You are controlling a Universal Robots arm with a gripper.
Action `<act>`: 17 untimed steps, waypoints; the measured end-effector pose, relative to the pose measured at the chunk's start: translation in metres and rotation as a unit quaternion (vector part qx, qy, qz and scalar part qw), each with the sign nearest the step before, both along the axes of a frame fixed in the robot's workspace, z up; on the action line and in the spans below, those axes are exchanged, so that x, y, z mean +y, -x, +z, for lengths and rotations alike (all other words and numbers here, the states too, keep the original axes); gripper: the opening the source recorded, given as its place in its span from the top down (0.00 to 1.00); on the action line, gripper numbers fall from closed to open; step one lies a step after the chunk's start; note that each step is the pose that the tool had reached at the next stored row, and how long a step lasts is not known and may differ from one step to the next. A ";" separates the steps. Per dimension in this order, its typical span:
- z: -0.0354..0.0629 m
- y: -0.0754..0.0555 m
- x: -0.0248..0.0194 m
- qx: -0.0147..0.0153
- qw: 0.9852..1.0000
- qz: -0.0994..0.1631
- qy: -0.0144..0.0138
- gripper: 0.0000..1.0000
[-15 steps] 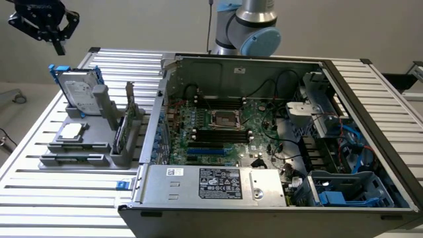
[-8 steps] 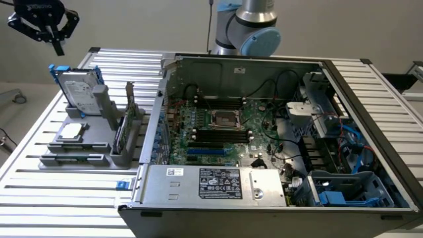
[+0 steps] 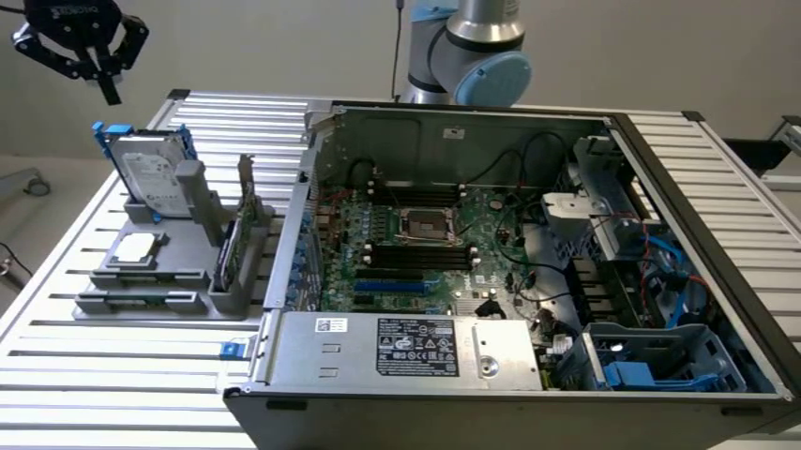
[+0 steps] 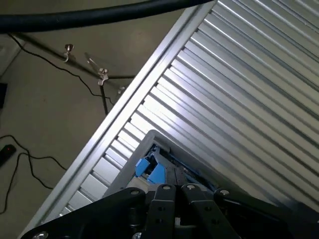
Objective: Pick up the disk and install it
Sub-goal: 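Pick up the disk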
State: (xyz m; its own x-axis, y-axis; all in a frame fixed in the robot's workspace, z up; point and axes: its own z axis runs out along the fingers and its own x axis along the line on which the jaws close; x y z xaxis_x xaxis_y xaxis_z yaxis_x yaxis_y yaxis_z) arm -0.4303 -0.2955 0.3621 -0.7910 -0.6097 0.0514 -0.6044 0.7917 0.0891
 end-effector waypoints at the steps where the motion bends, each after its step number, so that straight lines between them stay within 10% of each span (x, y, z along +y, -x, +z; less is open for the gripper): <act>1: 0.0004 0.000 0.0000 -0.001 1.000 0.009 0.000 0.89; 9: 0.0047 0.000 0.0000 -0.009 0.997 0.077 0.000 0.89; 17: 0.0076 0.000 -0.0001 -0.027 0.991 0.133 0.001 0.89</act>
